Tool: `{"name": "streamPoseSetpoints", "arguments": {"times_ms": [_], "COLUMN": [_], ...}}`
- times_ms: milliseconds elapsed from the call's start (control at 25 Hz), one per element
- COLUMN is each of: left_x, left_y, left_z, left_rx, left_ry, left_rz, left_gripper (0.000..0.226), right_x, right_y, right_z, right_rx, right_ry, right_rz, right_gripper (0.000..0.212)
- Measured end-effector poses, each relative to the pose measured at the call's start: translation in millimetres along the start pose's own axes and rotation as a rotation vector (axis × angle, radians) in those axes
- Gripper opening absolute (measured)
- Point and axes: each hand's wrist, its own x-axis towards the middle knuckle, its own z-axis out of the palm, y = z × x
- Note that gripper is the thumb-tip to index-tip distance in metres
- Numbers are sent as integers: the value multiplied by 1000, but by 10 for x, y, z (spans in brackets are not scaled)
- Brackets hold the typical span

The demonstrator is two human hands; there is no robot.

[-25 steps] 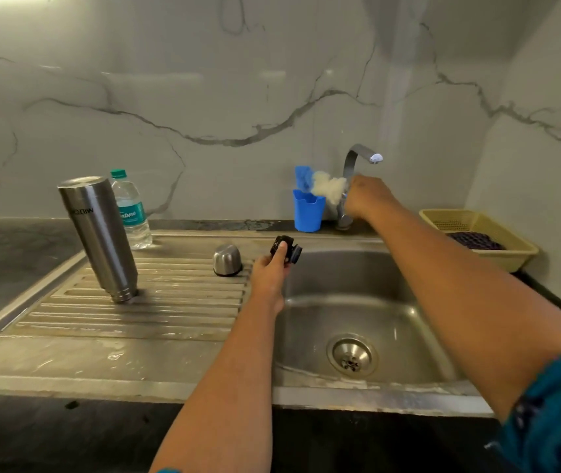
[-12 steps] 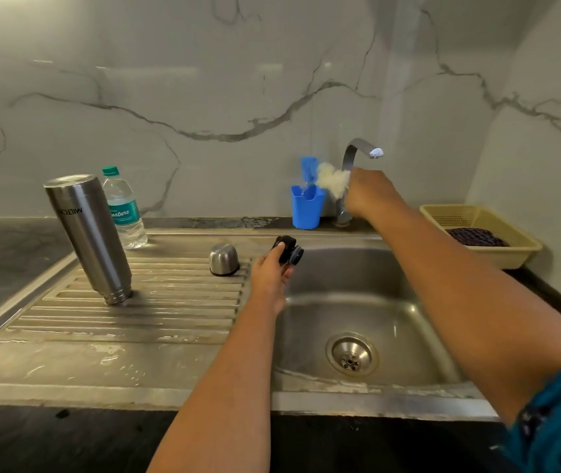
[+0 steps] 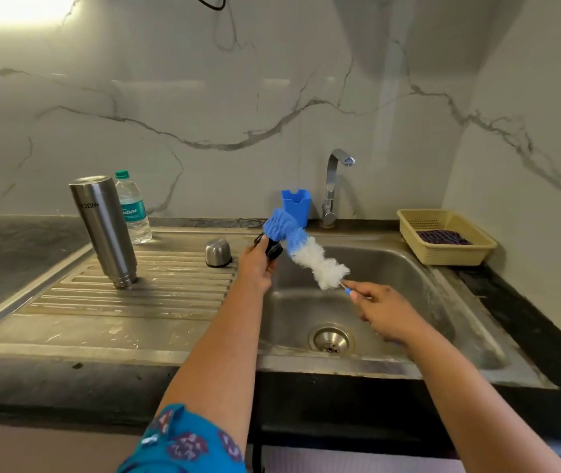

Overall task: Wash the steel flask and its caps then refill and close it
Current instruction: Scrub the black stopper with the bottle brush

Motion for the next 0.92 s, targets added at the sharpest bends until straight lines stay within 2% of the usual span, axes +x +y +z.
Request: {"name": "streamPoseSetpoints", "arguments": {"times_ms": [160,320,520,640,720,800,920], "left_x": [-48,122,244,399,445,492,492], "left_y": [-32,-172,-321,-320,-332,-357,-377], "left_z": [128,-15,107,30,-20,-24,-18], "left_rx": [-18,-64,192,241,364,391,304], "left_ry": [-27,102,49,108,134,146,74], "left_rz": [48,142,254,310,353,371,341], "left_gripper": [35,38,37,50,58,52,45], "right_x": [162,204,506,510,483,442,392], "right_y": [-12,24,-116,-10,42,64,61], "right_z": [-37,-112,-211,-129,-135,-192,-198], "right_rx": [-88,-140,-218,-60,-15,19,1], "right_ry": [76,-37,-32,-48,-49,-42,-75], "right_rz": [-25,-17,20,49,79,75,55], "right_gripper": [36,36,37,35,34,33,33]}}
